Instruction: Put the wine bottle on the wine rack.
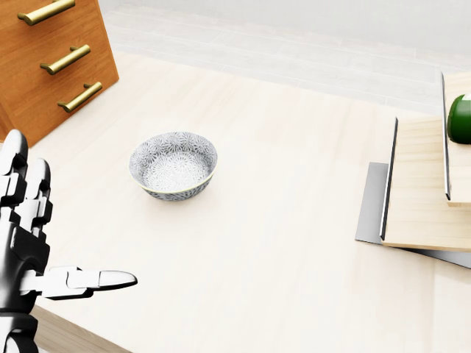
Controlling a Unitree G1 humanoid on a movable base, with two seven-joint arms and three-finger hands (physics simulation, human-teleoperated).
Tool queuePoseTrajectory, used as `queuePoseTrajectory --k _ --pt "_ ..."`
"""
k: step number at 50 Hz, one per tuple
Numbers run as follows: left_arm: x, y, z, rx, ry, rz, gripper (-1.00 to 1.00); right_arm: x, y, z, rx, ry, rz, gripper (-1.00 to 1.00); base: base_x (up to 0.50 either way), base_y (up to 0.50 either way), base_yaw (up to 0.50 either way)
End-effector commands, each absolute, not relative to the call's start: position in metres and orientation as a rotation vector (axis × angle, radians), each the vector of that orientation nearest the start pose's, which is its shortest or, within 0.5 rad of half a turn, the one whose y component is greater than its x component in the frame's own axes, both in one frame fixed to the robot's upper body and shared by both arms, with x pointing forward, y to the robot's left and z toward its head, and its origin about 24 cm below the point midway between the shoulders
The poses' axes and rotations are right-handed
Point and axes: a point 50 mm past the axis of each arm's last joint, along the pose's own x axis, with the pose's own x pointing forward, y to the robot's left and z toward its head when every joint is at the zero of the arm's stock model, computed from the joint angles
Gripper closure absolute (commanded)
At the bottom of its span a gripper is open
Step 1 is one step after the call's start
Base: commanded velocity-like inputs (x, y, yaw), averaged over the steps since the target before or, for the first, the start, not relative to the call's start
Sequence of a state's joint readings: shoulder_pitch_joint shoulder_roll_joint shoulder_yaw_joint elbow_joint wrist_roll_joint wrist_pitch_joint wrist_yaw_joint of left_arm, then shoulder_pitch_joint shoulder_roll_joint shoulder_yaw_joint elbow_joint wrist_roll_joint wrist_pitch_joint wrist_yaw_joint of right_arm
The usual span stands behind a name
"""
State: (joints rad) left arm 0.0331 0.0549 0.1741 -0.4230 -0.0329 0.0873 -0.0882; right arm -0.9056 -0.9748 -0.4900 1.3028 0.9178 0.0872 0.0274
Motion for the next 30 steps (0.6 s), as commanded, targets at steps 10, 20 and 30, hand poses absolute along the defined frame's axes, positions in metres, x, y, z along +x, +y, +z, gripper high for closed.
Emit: queuePoseTrajectory --k 10,20,30 --pt "0.232 0.192 0.126 0.069 -0.309 0.074 -1.00 0.279 -0.457 0.176 0.730 -0.197 -0.769 -1.00 0.00 0.00 0.00" --pt "0.232 0.192 0.126 0.068 -0.308 0.074 -1.00 0.272 -0.462 0.172 0.725 -0.197 -0.778 -1.00 0.00 0.00 0.00" --pt "0.236 0.193 0.120 0.066 -0.280 0.073 -1.00 0.267 -0.464 0.167 0.723 -0.192 -0.783 -1.00 0.00 0.00 0.00"
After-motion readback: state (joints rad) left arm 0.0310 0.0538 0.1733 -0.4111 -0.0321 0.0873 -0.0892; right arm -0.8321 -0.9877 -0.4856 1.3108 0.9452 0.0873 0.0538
